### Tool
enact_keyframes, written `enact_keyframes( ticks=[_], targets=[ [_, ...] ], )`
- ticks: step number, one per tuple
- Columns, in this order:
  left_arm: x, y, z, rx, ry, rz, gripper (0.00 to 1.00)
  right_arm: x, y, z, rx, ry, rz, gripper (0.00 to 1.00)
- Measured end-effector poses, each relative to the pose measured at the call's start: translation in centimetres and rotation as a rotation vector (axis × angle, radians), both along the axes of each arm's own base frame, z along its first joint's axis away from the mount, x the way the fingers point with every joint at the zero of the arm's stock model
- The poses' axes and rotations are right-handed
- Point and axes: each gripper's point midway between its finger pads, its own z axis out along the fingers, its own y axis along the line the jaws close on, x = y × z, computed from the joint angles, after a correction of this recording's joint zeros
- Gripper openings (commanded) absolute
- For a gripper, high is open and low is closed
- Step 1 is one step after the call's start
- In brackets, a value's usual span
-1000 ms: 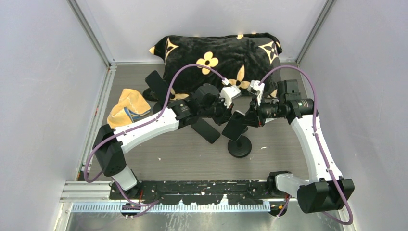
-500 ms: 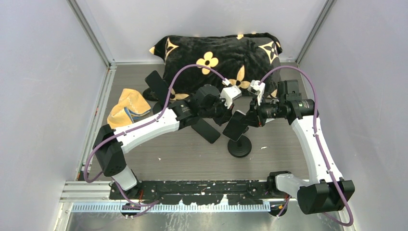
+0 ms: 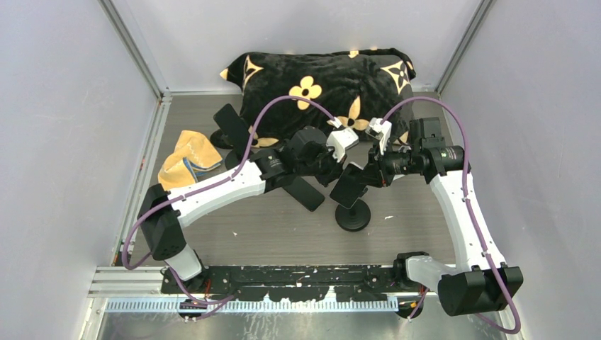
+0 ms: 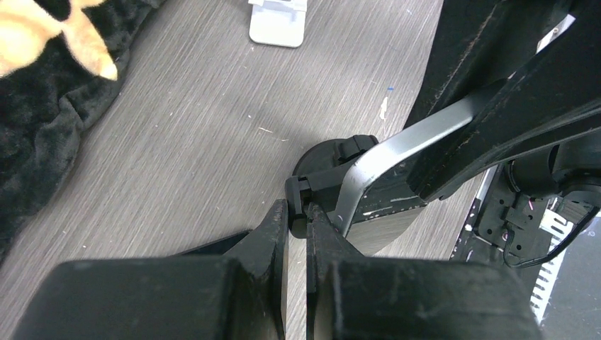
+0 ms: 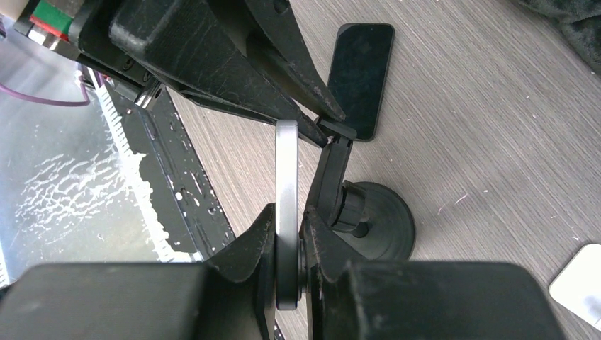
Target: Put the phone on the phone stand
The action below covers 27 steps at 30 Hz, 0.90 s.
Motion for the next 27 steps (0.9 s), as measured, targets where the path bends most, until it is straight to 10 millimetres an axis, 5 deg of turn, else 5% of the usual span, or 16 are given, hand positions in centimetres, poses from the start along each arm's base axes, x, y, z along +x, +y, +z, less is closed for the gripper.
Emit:
enact_keyframes(
  ticks=[27],
  targets=[
    [-0.22,0.19,0.44,0.063,-0.072,0.043,0.01,0.00,-0.91,-0.68,-0.037,0.101,-0.099,0.01]
  ],
)
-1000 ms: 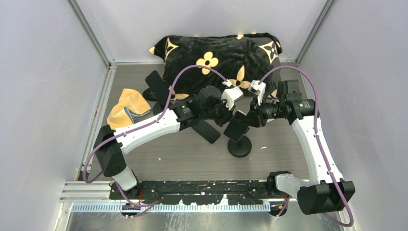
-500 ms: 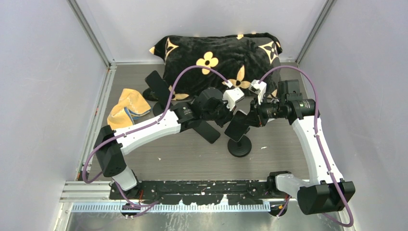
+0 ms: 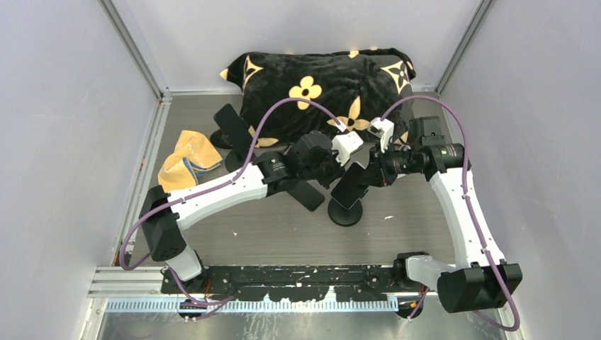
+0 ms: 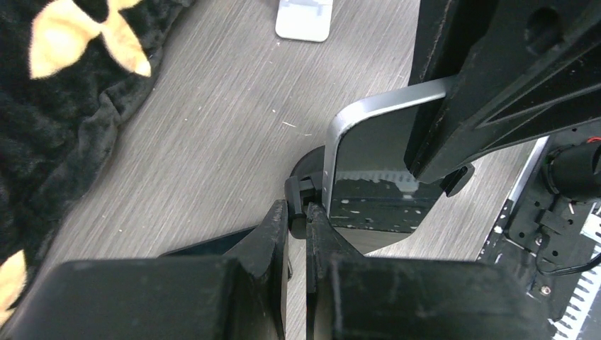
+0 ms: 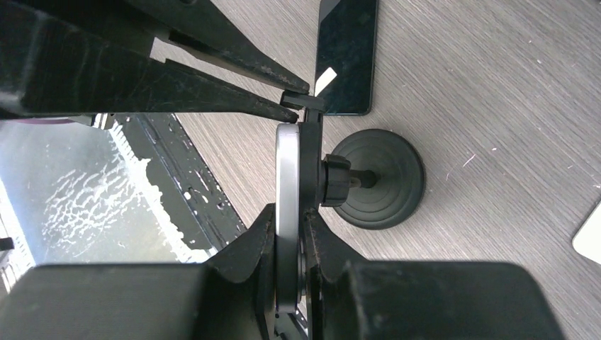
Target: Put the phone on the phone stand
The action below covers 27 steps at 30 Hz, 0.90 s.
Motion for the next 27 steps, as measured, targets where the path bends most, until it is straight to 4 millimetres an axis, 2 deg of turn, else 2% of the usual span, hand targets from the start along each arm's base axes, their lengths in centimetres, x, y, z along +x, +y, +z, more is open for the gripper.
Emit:
enact_keyframes(
  ticks=[27],
  targets=[
    [0.42,0.16,-0.07,0.038,-0.024,0.064,0.00,0.85,-0.08,-0.56,-0.003,0.103,-0.056,0.01]
  ],
)
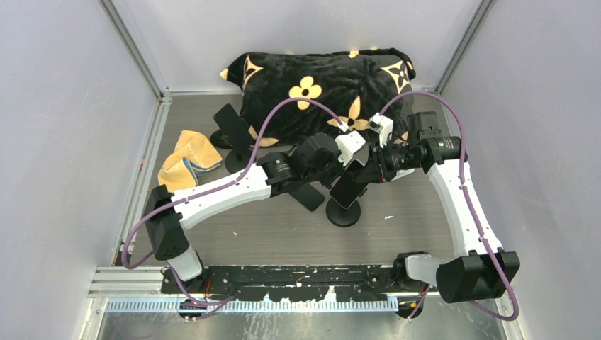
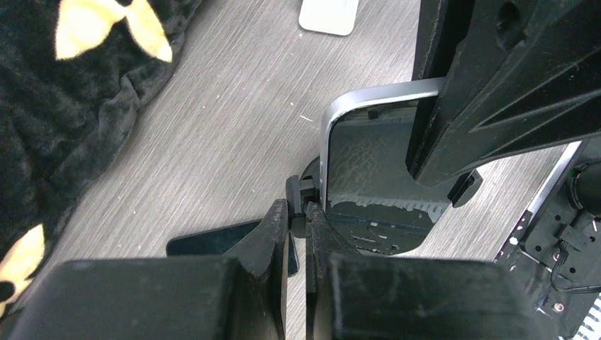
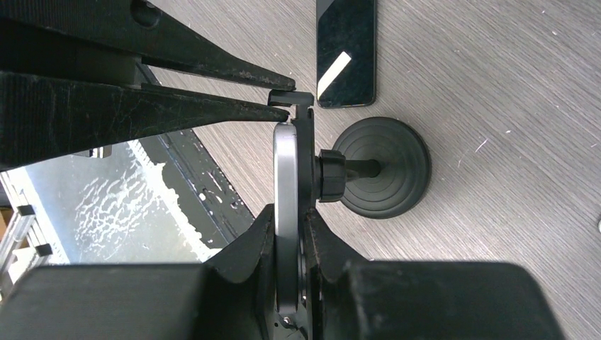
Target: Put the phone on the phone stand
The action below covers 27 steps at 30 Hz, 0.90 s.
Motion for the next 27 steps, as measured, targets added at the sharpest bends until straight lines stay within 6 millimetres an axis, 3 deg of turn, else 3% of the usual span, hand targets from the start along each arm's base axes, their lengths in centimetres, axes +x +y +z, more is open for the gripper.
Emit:
enact_keyframes(
  ticks=[27],
  targets=[
    [-0.33,-0.78,-0.20,0.146,-0.084,0.150,0.02,0.41,-0.20,-0.49,-0.007,0.090,-0.039,0.01]
  ],
)
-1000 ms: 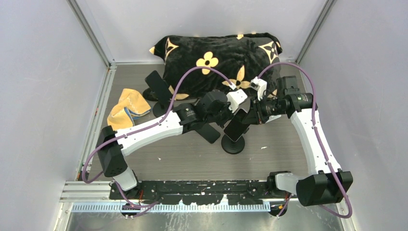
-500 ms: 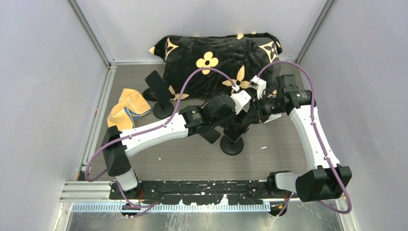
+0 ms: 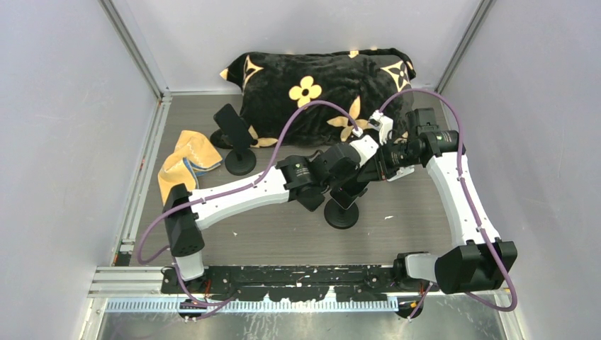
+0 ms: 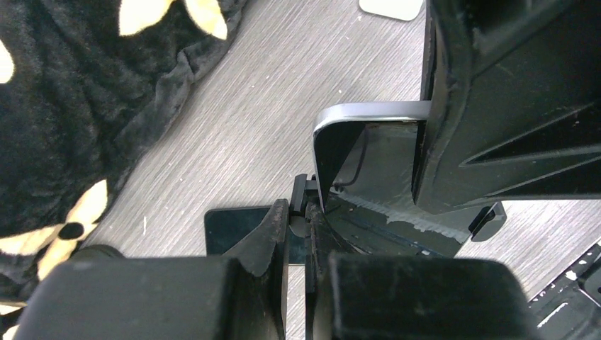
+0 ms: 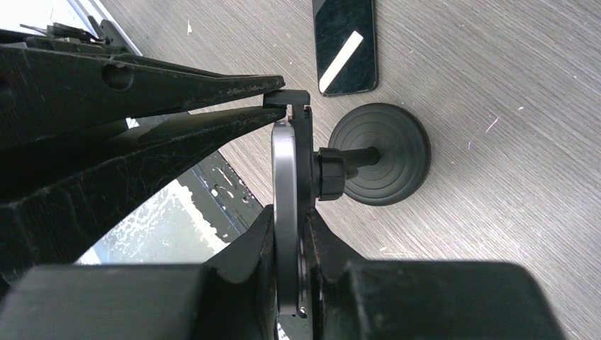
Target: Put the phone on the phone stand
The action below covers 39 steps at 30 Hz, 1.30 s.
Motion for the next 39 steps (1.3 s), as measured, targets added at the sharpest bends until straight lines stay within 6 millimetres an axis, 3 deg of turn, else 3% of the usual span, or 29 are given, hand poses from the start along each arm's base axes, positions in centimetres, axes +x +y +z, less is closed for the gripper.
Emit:
enact_keyframes(
  ticks=[22,24,27,31,34,39],
  targets=[
    [-0.9,0.1,0.6,0.047,-0.047,0.056,0.23,-0.5,0.1,-0.3,0.005,0.057,-0.003,0.01],
    [-1.4,-0.7,1.5,0.020,-0.053,0.042,0.24,0.3,-0.1,-0.4,-0.011,0.040,-0.017,0.01],
    [-2.5,-2.0,4.8,-0.070,-0.086,0.021,0.25,0.8,-0.3,-0.4,-0.017,0.033,-0.036,0.01],
    [-3.4,-2.1,7.5,-0.140,-0.109,0.008,0.26,0.9,-0.3,-0.4,-0.018,0.035,-0.041,0.01],
    [-3.4,-1.9,8.3,-0.160,-0.116,0.011,0.31,0.9,-0.2,-0.4,-0.017,0.036,-0.043,0.01],
    [-3.5,-1.3,8.2,-0.168,-0.122,0.012,0.51,0.9,-0.2,-0.3,-0.016,0.033,-0.043,0.01]
  ],
)
